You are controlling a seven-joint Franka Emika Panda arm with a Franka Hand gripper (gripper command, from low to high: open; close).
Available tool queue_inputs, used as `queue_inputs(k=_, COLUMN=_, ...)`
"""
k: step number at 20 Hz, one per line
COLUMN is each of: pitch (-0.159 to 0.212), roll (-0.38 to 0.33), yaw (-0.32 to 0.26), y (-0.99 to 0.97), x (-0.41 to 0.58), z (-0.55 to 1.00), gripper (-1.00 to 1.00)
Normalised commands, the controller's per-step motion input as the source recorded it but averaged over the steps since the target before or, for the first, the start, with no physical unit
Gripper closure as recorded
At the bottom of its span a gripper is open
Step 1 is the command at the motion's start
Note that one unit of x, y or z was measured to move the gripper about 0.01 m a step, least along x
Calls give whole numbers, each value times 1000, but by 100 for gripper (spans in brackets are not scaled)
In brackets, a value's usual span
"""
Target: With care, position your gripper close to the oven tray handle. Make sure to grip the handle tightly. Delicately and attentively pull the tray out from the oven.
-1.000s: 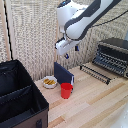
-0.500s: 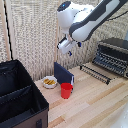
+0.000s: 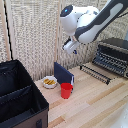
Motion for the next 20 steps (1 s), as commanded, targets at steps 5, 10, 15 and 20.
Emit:
queue_inputs(k=5, pitch=-13, roll=-211, yaw=122, y=-373, x=201, z=-202, gripper=-100)
queue_inputs(k=10, pitch=0, roll=-270, yaw=56, y=-316, x=84, z=-83, gripper=-100)
queue_inputs(k=15, pitch=0, roll=-273, yaw=-23, y=-321, x=1, z=-28, gripper=-100)
queue_inputs(k=20, pitch=0, roll=-161, yaw=-39, y=-377, x=1, z=-164, gripper=-100)
